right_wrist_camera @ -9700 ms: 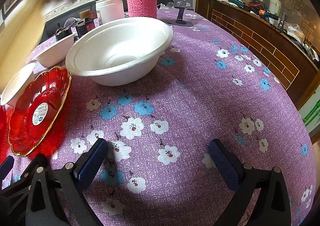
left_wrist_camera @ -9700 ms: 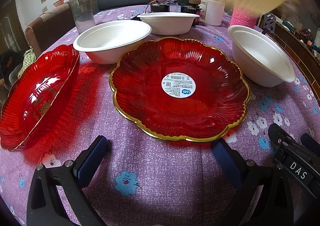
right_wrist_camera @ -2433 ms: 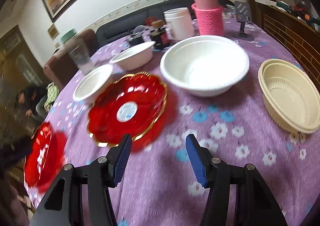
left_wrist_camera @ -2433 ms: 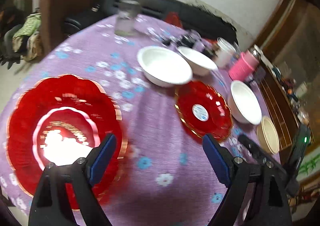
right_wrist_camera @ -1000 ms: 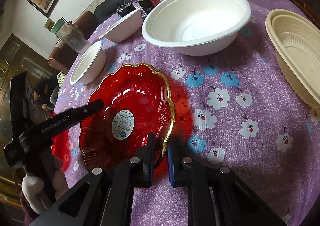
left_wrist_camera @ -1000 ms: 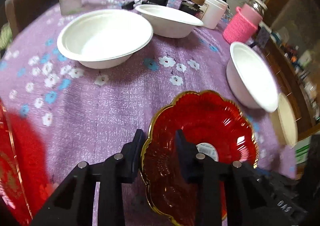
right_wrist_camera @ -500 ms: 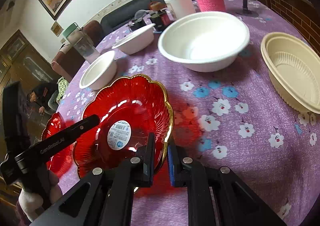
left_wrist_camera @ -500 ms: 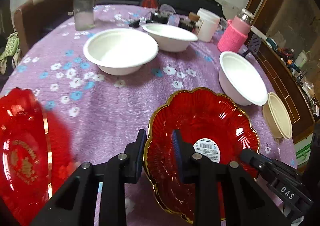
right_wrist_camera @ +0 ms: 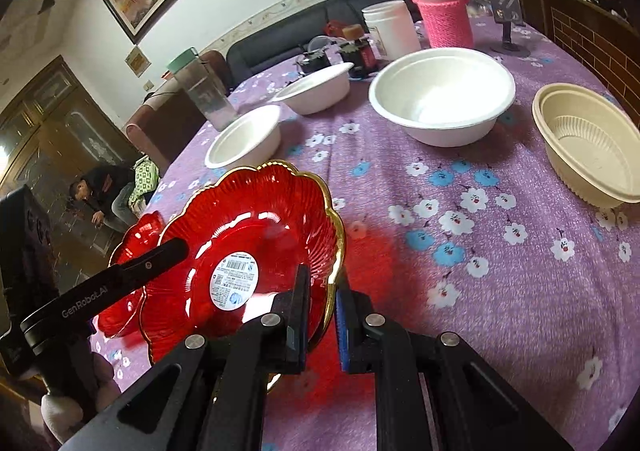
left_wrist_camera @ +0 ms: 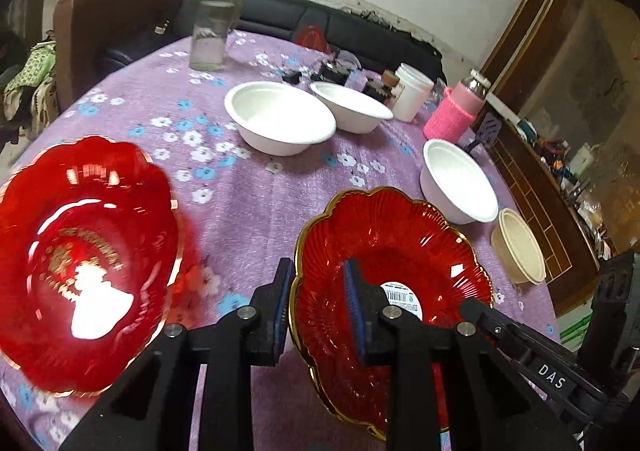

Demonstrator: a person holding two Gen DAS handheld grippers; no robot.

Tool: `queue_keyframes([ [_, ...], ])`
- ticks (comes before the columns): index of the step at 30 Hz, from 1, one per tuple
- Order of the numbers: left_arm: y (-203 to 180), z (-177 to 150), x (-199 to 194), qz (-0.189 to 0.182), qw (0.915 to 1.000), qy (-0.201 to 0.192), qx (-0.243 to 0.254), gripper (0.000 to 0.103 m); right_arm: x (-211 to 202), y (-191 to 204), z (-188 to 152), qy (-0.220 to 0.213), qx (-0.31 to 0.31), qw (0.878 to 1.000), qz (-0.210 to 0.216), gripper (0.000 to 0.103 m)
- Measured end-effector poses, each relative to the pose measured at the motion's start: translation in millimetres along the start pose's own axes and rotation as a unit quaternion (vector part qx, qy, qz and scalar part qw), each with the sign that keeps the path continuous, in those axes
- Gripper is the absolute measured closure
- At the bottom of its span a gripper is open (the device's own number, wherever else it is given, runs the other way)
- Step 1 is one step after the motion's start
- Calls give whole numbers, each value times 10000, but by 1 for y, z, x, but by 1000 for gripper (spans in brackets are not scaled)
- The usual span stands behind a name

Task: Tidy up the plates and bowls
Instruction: 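Carry the red plate onto the large red bowl and release it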

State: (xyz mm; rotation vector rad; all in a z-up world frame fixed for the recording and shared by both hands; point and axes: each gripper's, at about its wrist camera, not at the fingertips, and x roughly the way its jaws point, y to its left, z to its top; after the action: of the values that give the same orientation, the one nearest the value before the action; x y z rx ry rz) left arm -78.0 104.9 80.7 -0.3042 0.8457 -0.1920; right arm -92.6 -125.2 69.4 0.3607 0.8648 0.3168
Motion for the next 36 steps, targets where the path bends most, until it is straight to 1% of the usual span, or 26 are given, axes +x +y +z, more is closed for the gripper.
queue_keyframes([
  [7,24,-7,-30,81,9992,-300,-247,79,-3,36,-4,-12,-322,9994,99,90],
  [12,51,-9,-49,169,9974,-470,-522,78,2,65,-4,-16,-573,9982,182,90],
  [24,127,2,-83,599,9879,-878,-1131,78,37,150,5,88,-1152,9918,546,90],
  [30,165,9,-89,855,9827,-951,-1342,78,66,187,6,276,-1365,9881,648,90],
  [36,192,14,-77,975,9809,-831,-1465,78,96,202,4,491,-1368,9873,640,90],
])
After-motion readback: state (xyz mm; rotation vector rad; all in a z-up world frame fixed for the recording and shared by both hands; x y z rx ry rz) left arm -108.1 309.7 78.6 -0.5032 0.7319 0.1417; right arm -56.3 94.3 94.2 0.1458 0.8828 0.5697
